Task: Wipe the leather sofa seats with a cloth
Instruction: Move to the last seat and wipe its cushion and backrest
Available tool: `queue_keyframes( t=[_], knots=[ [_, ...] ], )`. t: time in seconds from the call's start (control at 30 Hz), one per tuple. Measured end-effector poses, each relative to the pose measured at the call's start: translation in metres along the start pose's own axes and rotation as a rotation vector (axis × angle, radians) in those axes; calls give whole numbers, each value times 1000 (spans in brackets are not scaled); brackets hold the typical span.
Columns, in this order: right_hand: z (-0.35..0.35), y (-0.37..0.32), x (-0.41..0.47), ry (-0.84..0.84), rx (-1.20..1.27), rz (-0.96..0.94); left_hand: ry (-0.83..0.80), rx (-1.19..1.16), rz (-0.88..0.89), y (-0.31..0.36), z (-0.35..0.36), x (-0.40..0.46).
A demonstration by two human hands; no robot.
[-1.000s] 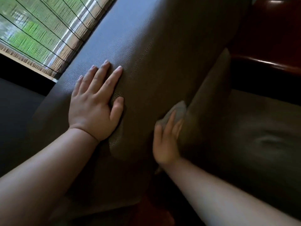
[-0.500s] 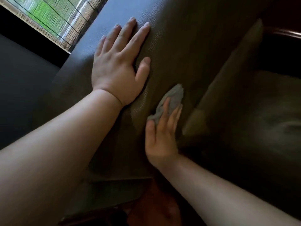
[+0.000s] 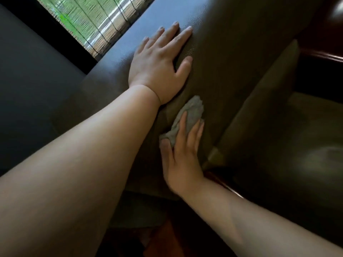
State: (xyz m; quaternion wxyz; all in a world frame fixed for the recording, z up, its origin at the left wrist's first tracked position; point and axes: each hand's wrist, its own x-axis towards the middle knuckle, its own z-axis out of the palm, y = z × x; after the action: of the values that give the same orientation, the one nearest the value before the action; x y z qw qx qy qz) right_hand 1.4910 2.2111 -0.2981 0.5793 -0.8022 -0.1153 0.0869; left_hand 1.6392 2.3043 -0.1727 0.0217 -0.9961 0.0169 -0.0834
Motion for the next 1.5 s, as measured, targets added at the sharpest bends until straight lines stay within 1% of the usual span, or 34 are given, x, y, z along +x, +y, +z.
queue_keyframes(
  t=[0.03,0.07,0.13,0.17,0.2,0.23,0.27,0.33,0.37,0.43,0.5,0.53,0.57,0.67,0.7,0.73,0.8,0.83,0.87,0.9,0.93,0.97,1.07,1.13,1.17,1.23,1.27,1.3,1.33,1.37,1.4,1.47,1.5],
  knots=[
    [-5,-2,6,-16,-14,22,-46,-19,-12,-1,-9,-3],
    [-11,-4,16,10,-19,37,-99,-47,-3,-7,-17,-11],
    [-24,-15,49,119,32,96,-194,-84,70,-32,-31,-45],
    [-26,-21,61,173,62,136,-221,-107,78,-49,-36,-68],
    [-21,-26,65,221,52,152,-226,-138,47,-63,-39,-90],
    [-12,-32,57,249,20,125,-210,-161,2,-73,-39,-108],
    [2,-34,39,253,-22,49,-175,-152,-36,-77,-36,-118],
    [33,-30,-15,136,-129,-141,-129,-77,-68,-76,-27,-121],
    [46,-19,-40,51,-188,-186,-124,-54,-70,-72,-26,-117],
    [56,10,-67,-76,-245,-203,-124,-31,-61,-69,-24,-116],
    [54,25,-65,-118,-265,-200,-102,-9,-49,-72,-21,-119],
    [50,25,-58,-107,-273,-184,-90,0,-43,-73,-19,-119],
    [45,22,-46,-67,-246,-125,-74,3,-43,-74,-18,-120],
    [27,14,2,155,-41,179,-7,8,-40,-76,-13,-120],
    [25,11,10,199,8,223,6,10,-35,-76,-13,-119],
    [29,6,7,208,29,211,10,11,-31,-77,-12,-119],
    [54,0,-33,124,13,54,6,20,-34,-77,-13,-119],
    [70,3,-63,56,-40,-32,2,21,-36,-77,-14,-118],
    [81,14,-89,-8,-108,-73,-6,17,-39,-78,-15,-119],
    [85,34,-102,-68,-149,-68,-13,16,-43,-77,-16,-120],
    [82,54,-100,-106,-141,-26,-16,23,-47,-76,-16,-121],
    [76,70,-86,-101,-116,47,-19,36,-50,-75,-16,-121],
    [52,90,-40,40,-26,229,-34,54,-71,-71,-17,-123],
    [47,91,-31,65,2,267,-34,40,-84,-67,-17,-123],
    [48,89,-37,34,4,256,-35,41,-85,-65,-18,-123],
    [51,89,-60,-144,-56,226,-43,38,-85,-61,-23,-122],
    [49,96,-73,-250,-136,209,-49,35,-88,-57,-25,-122],
    [45,108,-80,-311,-225,191,-42,29,-103,-53,-26,-122],
    [39,121,-75,-321,-304,182,-21,18,-124,-47,-27,-122],
    [29,135,-63,-275,-356,191,3,19,-133,-37,-24,-121],
    [16,146,-46,-187,-395,216,27,51,-114,-23,-19,-121],
    [-16,166,-5,-8,-461,241,46,217,-33,12,2,-118],
    [-32,171,13,21,-502,233,34,321,5,31,16,-115]
  ],
)
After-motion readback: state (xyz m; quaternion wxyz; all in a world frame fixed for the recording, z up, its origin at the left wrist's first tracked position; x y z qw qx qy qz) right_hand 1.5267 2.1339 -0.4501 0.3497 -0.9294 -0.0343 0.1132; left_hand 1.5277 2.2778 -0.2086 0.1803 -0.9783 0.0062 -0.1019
